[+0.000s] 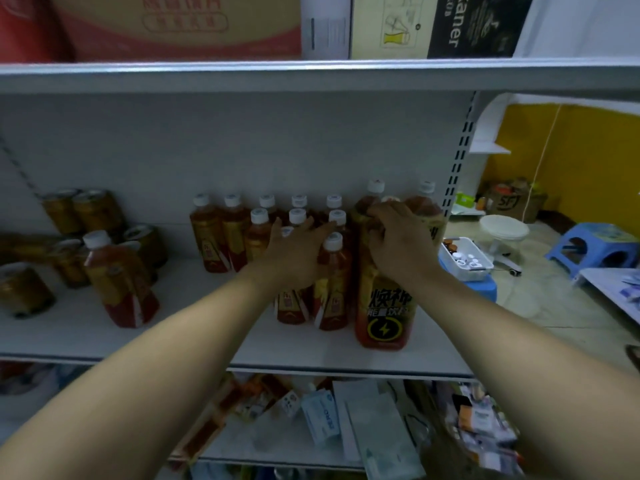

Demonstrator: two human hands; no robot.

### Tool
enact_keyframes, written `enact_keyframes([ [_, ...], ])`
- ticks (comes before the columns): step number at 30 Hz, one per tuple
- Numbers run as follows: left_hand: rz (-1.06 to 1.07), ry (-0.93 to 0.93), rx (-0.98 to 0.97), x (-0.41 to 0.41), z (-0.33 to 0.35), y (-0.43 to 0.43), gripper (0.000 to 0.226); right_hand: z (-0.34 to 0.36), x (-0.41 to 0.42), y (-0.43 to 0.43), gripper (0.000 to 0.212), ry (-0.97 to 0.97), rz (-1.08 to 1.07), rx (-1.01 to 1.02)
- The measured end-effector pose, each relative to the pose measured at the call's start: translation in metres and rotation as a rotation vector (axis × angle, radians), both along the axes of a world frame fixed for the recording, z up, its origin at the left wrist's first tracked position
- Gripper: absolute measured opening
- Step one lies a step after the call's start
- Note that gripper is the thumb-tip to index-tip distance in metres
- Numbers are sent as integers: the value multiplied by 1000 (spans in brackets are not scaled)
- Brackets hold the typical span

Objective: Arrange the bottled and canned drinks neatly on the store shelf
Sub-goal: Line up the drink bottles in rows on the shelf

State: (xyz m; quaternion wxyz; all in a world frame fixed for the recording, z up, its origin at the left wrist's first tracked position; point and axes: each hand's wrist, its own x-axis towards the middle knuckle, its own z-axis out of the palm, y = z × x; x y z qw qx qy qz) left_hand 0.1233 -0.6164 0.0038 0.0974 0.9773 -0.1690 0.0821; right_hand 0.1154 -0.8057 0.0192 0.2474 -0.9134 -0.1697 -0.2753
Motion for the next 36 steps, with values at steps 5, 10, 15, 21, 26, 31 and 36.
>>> enact_keyframes([
  [5,200,-439,-757,-24,-45,18,48,-1,-2,0,33,22,-21,33],
  [10,198,236,-1126,-32,-81,23,72,-4,-1,5,35,34,-80,38],
  [15,220,140,-993,-20,-91,24,89,-7,3,5,24,-7,-79,50],
  [21,188,265,-956,-10,-98,37,102,-8,4,6,29,5,-60,16],
  [26,202,6,-897,-3,-74,63,55,22,9,3,60,168,-123,-371],
  [31,133,9,-865,13,-75,75,72,40,32,11,71,369,-129,-465],
  [36,57,108,-824,-2,-89,57,77,40,30,15,66,373,-122,-492],
])
